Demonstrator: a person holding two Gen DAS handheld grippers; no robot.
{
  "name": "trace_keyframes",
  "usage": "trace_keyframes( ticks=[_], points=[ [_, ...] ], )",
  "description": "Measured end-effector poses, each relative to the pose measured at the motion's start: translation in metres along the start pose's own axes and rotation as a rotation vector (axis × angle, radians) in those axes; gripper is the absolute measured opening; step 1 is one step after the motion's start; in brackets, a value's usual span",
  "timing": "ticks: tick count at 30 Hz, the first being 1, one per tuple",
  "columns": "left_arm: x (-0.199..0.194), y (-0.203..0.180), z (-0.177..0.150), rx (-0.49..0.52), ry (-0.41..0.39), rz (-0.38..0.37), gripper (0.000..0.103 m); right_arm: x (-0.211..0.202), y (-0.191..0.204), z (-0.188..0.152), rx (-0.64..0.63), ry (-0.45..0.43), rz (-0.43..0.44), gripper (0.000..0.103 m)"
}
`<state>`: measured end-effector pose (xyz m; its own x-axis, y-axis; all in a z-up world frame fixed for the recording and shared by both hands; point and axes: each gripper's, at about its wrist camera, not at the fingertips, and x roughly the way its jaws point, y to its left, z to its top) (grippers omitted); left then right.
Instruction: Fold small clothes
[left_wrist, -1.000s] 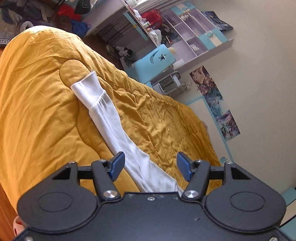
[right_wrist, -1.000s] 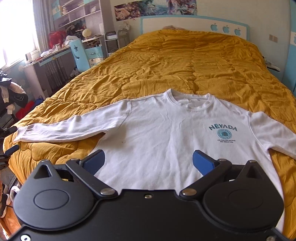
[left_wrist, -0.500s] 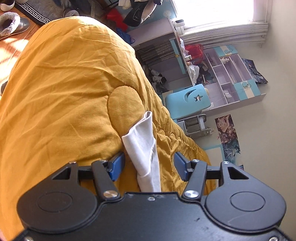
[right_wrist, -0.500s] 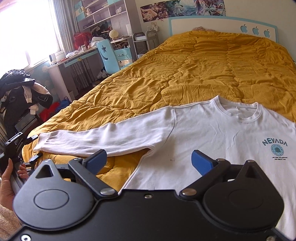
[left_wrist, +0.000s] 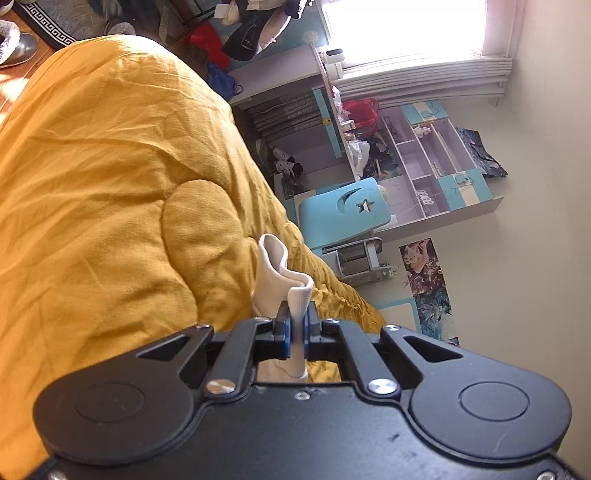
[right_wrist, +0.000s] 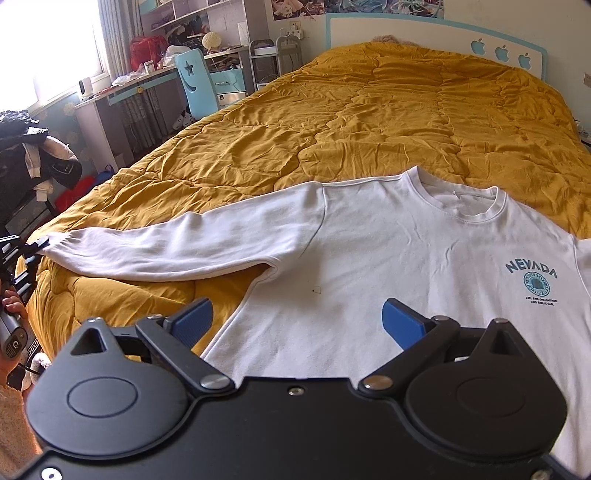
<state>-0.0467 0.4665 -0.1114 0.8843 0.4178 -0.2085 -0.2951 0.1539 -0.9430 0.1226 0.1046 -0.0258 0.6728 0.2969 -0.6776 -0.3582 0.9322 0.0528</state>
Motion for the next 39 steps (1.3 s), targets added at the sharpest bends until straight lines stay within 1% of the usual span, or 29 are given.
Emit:
trace_keyframes(
  ticks=[4,6,8,10,12,15,18,20,22,24,26,27,28,29,31,32,33,34,35,36,37,38,39],
  points=[
    [0.006,-0.052,-0.021,0.074,0.046,-0.105,0.002,-0.009,-0.026,-0.004,0.043,-0.005,-0.037,0.101],
    [0.013,-0.082,-0.041,0.101,0.089,-0.170,0.002,-0.015,-0.041,-0.007,0.063,-0.007,-0.063,0.101],
    [0.024,-0.114,-0.067,0.126,0.149,-0.239,0.002,-0.024,-0.060,-0.011,0.087,-0.016,-0.089,0.101],
    [0.034,-0.147,-0.101,0.159,0.226,-0.315,0.002,-0.032,-0.078,-0.017,0.111,-0.025,-0.117,0.101],
    [0.042,-0.175,-0.137,0.183,0.300,-0.375,0.002,-0.041,-0.097,-0.022,0.144,-0.034,-0.144,0.101],
    [0.052,-0.215,-0.210,0.212,0.427,-0.462,0.002,-0.054,-0.128,-0.033,0.201,-0.041,-0.178,0.101],
    [0.057,-0.241,-0.282,0.236,0.546,-0.528,0.002,-0.065,-0.158,-0.046,0.256,-0.046,-0.207,0.101],
    [0.059,-0.251,-0.329,0.240,0.623,-0.549,0.002,-0.073,-0.176,-0.054,0.286,-0.048,-0.233,0.101],
    [0.060,-0.255,-0.373,0.254,0.692,-0.554,0.002,-0.079,-0.193,-0.062,0.314,-0.054,-0.258,0.101],
    [0.060,-0.253,-0.427,0.285,0.774,-0.536,0.002,-0.086,-0.209,-0.071,0.341,-0.057,-0.281,0.101],
    [0.061,-0.242,-0.479,0.323,0.865,-0.499,0.003,-0.090,-0.225,-0.078,0.373,-0.054,-0.304,0.101],
    [0.063,-0.236,-0.502,0.355,0.919,-0.471,0.007,-0.091,-0.233,-0.081,0.388,-0.050,-0.312,0.101],
    [0.064,-0.229,-0.523,0.381,0.968,-0.422,0.020,-0.092,-0.239,-0.084,0.401,-0.046,-0.322,0.101],
    [0.063,-0.221,-0.542,0.401,1.018,-0.388,0.026,-0.094,-0.245,-0.087,0.413,-0.045,-0.333,0.101],
    [0.061,-0.208,-0.558,0.395,1.112,-0.382,0.026,-0.096,-0.256,-0.091,0.433,-0.050,-0.351,0.101],
    [0.059,-0.204,-0.558,0.407,1.131,-0.389,0.028,-0.098,-0.263,-0.092,0.446,-0.061,-0.355,0.101],
    [0.054,-0.202,-0.555,0.431,1.128,-0.395,0.029,-0.100,-0.268,-0.094,0.461,-0.076,-0.348,0.101],
    [0.051,-0.199,-0.545,0.451,1.120,-0.399,0.029,-0.100,-0.273,-0.094,0.480,-0.089,-0.331,0.101],
    [0.051,-0.197,-0.531,0.465,1.110,-0.408,0.029,-0.100,-0.281,-0.094,0.518,-0.101,-0.288,0.101],
    [0.059,-0.200,-0.512,0.486,1.083,-0.404,0.030,-0.097,-0.291,-0.096,0.574,-0.109,-0.226,0.099],
    [0.063,-0.198,-0.491,0.528,1.035,-0.383,0.032,-0.094,-0.299,-0.096,0.621,-0.115,-0.171,0.091],
    [0.064,-0.195,-0.470,0.583,0.975,-0.352,0.033,-0.085,-0.309,-0.096,0.678,-0.122,-0.099,0.086],
    [0.067,-0.190,-0.449,0.638,0.907,-0.314,0.033,-0.078,-0.316,-0.095,0.709,-0.124,-0.065,0.081]
  ],
)
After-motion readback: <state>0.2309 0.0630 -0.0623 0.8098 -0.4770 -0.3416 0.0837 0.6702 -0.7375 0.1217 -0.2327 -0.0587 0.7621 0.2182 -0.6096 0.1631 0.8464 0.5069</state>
